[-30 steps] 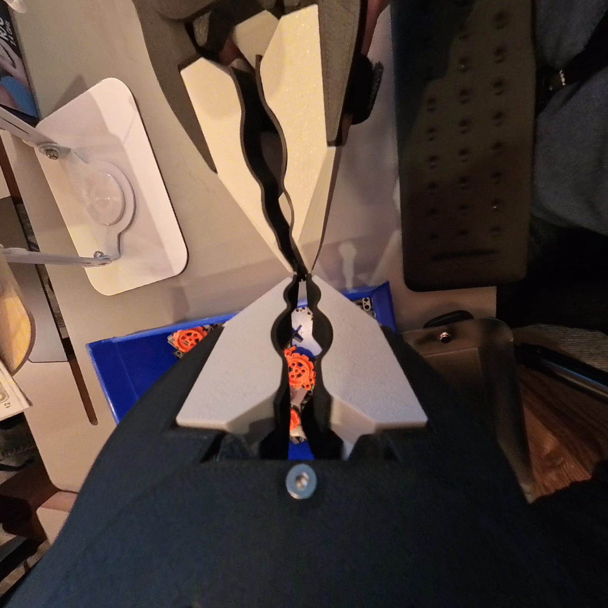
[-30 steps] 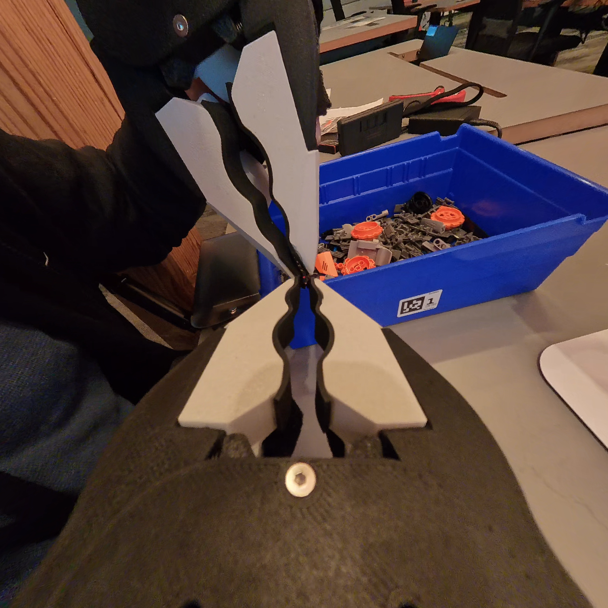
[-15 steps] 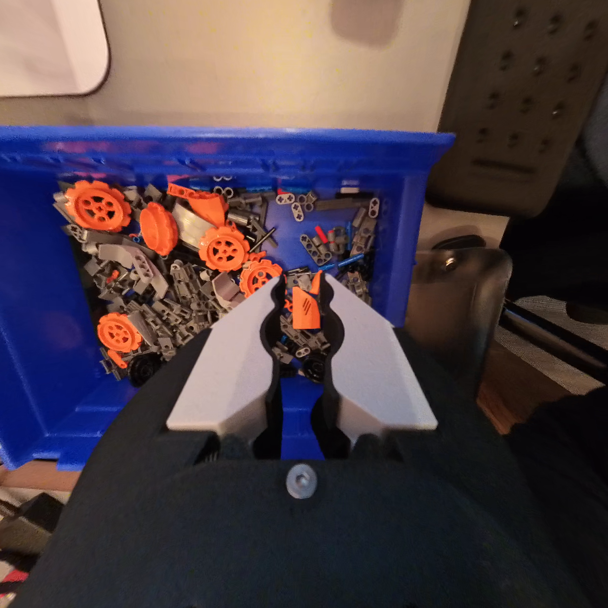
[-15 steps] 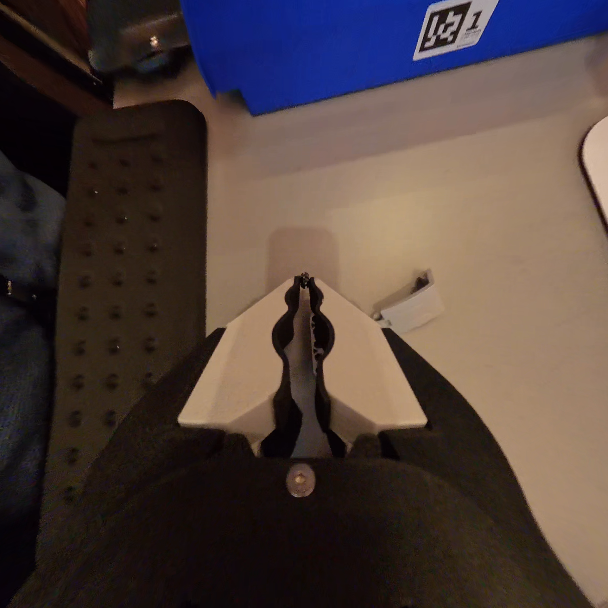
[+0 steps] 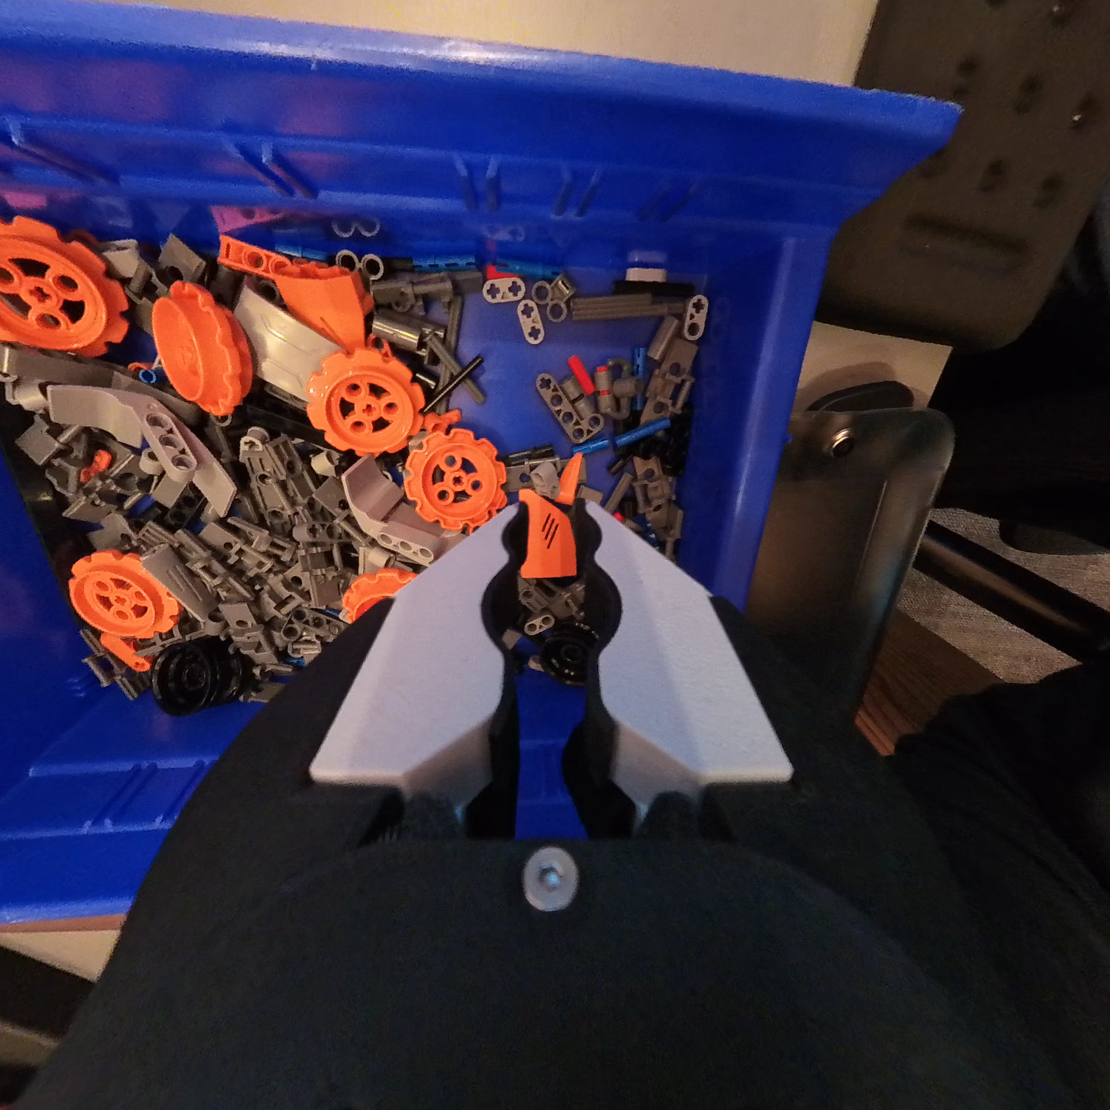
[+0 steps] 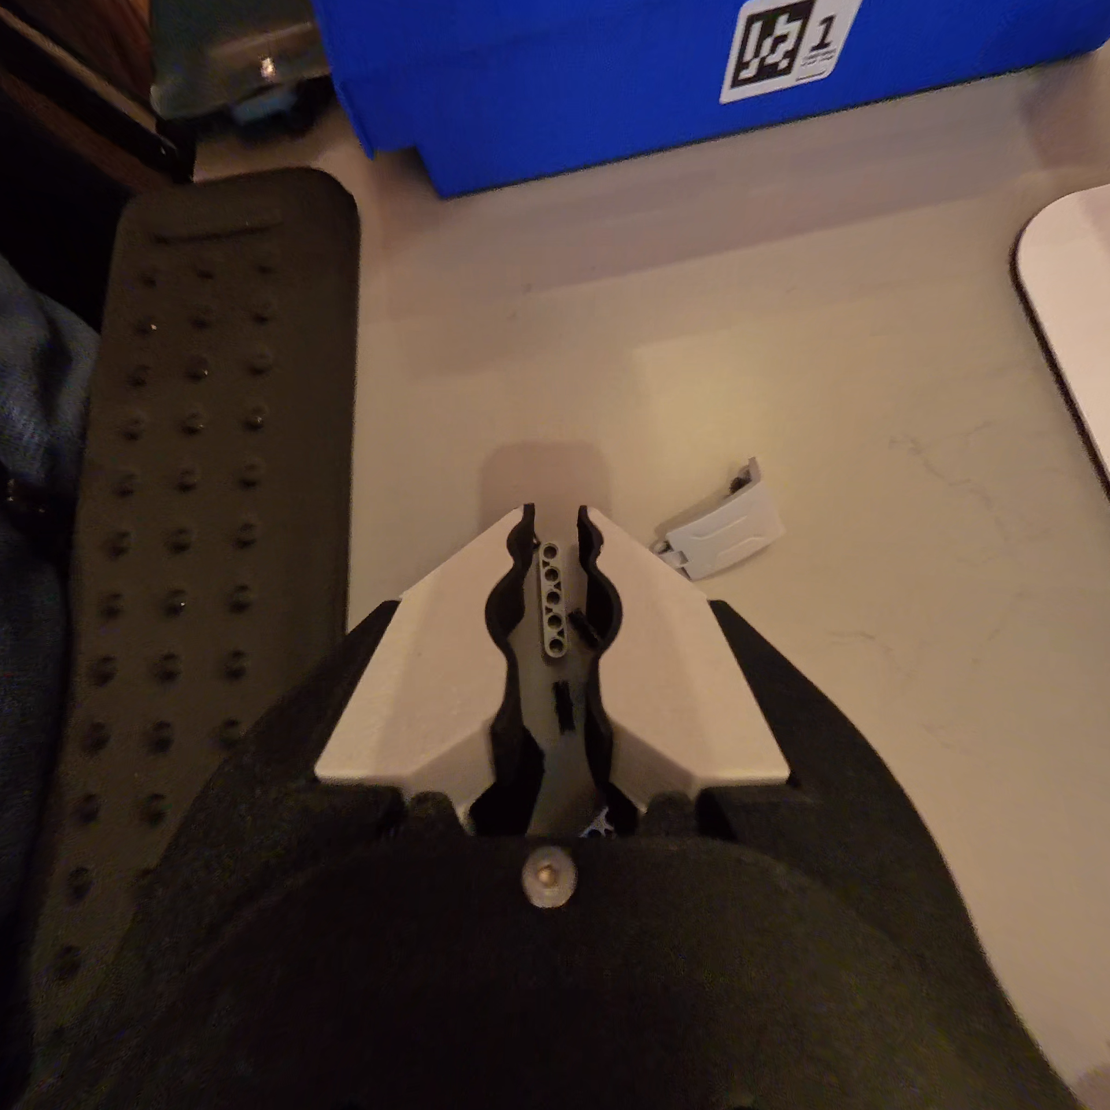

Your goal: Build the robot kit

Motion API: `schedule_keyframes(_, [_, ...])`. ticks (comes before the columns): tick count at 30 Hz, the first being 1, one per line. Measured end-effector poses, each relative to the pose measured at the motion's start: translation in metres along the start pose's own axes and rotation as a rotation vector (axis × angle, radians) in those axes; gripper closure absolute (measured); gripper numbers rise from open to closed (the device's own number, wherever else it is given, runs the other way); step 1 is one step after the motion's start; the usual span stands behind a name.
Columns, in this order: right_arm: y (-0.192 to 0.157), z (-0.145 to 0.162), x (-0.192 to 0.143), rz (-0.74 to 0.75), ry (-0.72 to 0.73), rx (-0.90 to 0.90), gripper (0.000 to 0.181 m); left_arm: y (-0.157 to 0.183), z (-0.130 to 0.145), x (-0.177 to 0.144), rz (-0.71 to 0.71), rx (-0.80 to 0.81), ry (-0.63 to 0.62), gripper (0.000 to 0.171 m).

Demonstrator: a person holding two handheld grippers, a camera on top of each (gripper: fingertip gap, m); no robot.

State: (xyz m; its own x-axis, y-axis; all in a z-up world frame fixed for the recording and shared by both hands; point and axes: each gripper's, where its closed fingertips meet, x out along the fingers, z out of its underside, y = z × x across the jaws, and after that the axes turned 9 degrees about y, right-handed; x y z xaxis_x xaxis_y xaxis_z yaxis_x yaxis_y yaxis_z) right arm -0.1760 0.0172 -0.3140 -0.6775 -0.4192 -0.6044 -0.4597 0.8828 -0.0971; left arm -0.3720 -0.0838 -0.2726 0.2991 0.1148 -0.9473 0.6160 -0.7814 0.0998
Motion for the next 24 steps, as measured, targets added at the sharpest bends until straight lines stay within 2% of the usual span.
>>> schedule_keyframes(12, [0.011, -0.020, -0.013, 0.017, 0.163, 0.022, 0.169, -0.006, 0.010, 0.006, 0.001, -0.023, -0.028, 0.158])
schedule_keyframes(24, [0.014, -0.021, -0.014, 0.034, 0.176, 0.018, 0.170, 0.002, 0.008, 0.023, 0.059, -0.007, -0.068, 0.159])
